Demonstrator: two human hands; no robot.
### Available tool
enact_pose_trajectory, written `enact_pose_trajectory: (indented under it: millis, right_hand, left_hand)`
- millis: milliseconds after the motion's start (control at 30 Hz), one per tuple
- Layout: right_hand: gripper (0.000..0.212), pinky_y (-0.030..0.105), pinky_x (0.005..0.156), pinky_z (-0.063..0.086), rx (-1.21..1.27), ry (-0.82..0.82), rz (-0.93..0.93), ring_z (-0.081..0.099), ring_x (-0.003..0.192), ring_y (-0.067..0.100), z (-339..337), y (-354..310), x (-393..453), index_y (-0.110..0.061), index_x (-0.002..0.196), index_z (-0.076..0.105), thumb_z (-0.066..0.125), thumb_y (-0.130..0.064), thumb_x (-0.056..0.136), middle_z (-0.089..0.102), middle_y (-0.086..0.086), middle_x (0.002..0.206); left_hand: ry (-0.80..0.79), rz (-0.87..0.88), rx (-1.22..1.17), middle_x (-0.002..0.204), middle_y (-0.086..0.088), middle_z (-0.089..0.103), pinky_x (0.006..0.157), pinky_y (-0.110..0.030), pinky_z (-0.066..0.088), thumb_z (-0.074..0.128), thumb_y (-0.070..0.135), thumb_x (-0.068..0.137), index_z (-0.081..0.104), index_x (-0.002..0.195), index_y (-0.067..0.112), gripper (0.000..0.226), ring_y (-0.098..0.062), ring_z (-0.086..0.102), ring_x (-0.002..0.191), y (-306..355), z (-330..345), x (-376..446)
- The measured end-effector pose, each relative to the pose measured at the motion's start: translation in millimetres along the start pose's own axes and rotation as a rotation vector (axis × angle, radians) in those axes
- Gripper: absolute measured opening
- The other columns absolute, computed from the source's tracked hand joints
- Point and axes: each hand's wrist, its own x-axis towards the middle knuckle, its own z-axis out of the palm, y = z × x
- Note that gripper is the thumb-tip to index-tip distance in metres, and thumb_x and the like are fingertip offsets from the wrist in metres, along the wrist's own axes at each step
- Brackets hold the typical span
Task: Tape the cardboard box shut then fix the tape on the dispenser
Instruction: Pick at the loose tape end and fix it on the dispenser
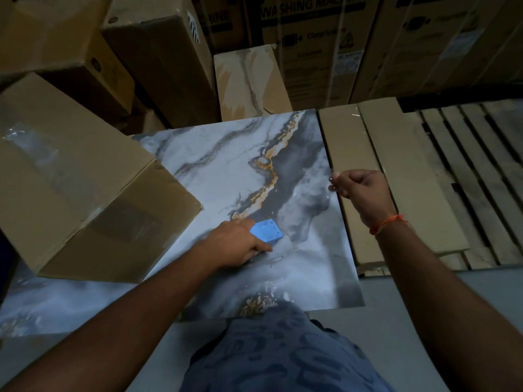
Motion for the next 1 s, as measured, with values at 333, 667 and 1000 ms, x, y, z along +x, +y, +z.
enact_pose_trajectory:
  millis: [333, 667, 1000]
  right_hand:
    - [0.022, 0.028, 0.067, 0.055, -0.326, -0.007, -0.178, 0.072, 0.067, 0.019, 18.3, -28.9, 0.3, -0.006, 0.076, 0.080, 0.075, -0.024, 0.088, 0.077, 0.009, 0.072]
    - [0.005, 0.002, 0.061, 0.037, -0.642, -0.012, -0.251, 0.064, 0.073, 0.000, 56.7, -39.3, -23.0, -0.017, 0.086, 0.082, 0.077, -0.017, 0.085, 0.077, -0.003, 0.088]
    - [0.009, 0.031, 0.084, 0.052, -0.786, 0.115, -0.305, 0.071, 0.090, 0.022, 99.5, -48.5, -73.2, -0.012, 0.091, 0.082, 0.075, -0.011, 0.084, 0.076, 0.006, 0.093]
  left_hand:
    - [0.119, -0.048, -0.462, 0.137, -0.012, 0.060, 0.102, -0.025, 0.043, 0.066, 0.023, 0.093, 0.073, 0.125, 0.035, 0.035, -0.026, 0.054, 0.128, 12.3, -11.3, 38.2]
    - [0.171, -0.255, -1.059, 0.120, -0.011, 0.068, 0.088, -0.033, 0.057, 0.072, 0.007, 0.084, 0.070, 0.114, 0.019, 0.032, -0.025, 0.068, 0.104, -19.1, -6.9, 68.6]
    - [0.143, -0.308, -1.455, 0.115, -0.018, 0.065, 0.088, -0.041, 0.058, 0.064, 0.004, 0.091, 0.059, 0.109, 0.016, 0.022, -0.029, 0.065, 0.099, -29.4, 4.8, 73.0]
